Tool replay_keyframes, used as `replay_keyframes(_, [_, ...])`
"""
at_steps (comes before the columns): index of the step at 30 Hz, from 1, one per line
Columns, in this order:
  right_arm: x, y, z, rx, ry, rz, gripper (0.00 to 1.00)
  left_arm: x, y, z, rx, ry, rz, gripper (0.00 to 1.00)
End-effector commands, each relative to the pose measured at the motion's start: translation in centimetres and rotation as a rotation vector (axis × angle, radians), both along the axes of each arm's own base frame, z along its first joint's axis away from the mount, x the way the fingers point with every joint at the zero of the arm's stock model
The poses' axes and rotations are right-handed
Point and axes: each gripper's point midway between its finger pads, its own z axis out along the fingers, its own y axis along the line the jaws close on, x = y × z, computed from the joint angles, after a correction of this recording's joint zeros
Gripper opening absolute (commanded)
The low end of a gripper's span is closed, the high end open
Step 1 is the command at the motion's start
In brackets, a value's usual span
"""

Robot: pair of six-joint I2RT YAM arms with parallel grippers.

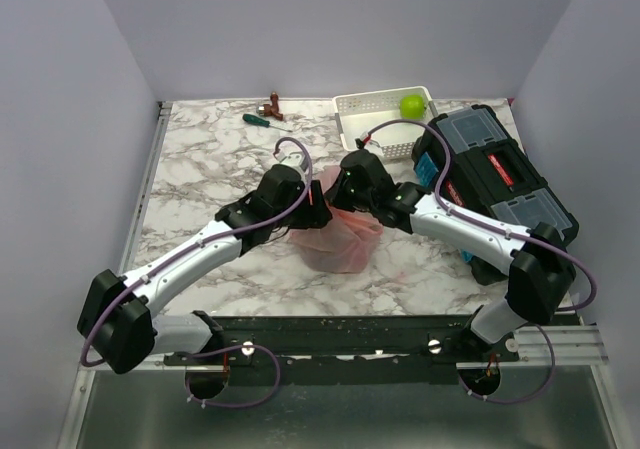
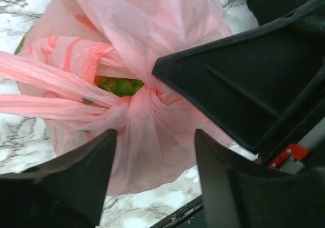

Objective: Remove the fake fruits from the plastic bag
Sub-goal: Untie the plastic bag at the center of the board.

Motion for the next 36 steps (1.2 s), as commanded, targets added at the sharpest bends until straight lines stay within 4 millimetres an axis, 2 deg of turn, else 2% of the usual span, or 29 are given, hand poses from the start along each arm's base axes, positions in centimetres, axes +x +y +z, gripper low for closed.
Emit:
replay_keyframes(1, [-0.5,0.8,0.2,0.045,0.013,0.032,0.01,-0.1,-2.0,0.1,-0.045,0.039,-0.074,0.54])
replay_keyframes(6, [-0.3,0.4,0.6,0.037,-0.006,0.022,0.01,-0.6,-2.3,-0.9,-0.055,0.062,-0.099,0.37])
replay_keyframes(10, [0.2,-0.5,0.6,0.015,-0.016,-0.03,0.01,-0.8,-2.1,-1.6,-0.041,0.075,-0.096,0.18])
replay_keyframes(16, [1.1,-2.2,1.4,-0.038,-0.066,-0.098,0.01,-1.6,-1.4,-2.9,-0.043,0.1,-0.088,0.11])
replay_keyframes(23, [2.2,-4.1,2.7,-0.084,-0.13,-0.156,0.01,-2.7,-0.2,-4.0,-0.038,0.114,-0.072,0.08])
replay_keyframes(28, [3.3,-5.6,3.4,-0.145,-0.174,-0.178,0.01,-3.5,0.4,-4.8,-0.034,0.13,-0.07,0.0])
replay_keyframes(32, [4.2,-7.2,4.1,-0.172,-0.193,-0.198,0.01,-4.1,0.8,-5.4,-0.032,0.142,-0.066,0.0])
replay_keyframes(36, [4.8,-8.5,4.8,-0.215,-0.215,-0.196,0.01,-4.1,0.9,-5.2,-0.035,0.138,-0.062,0.0])
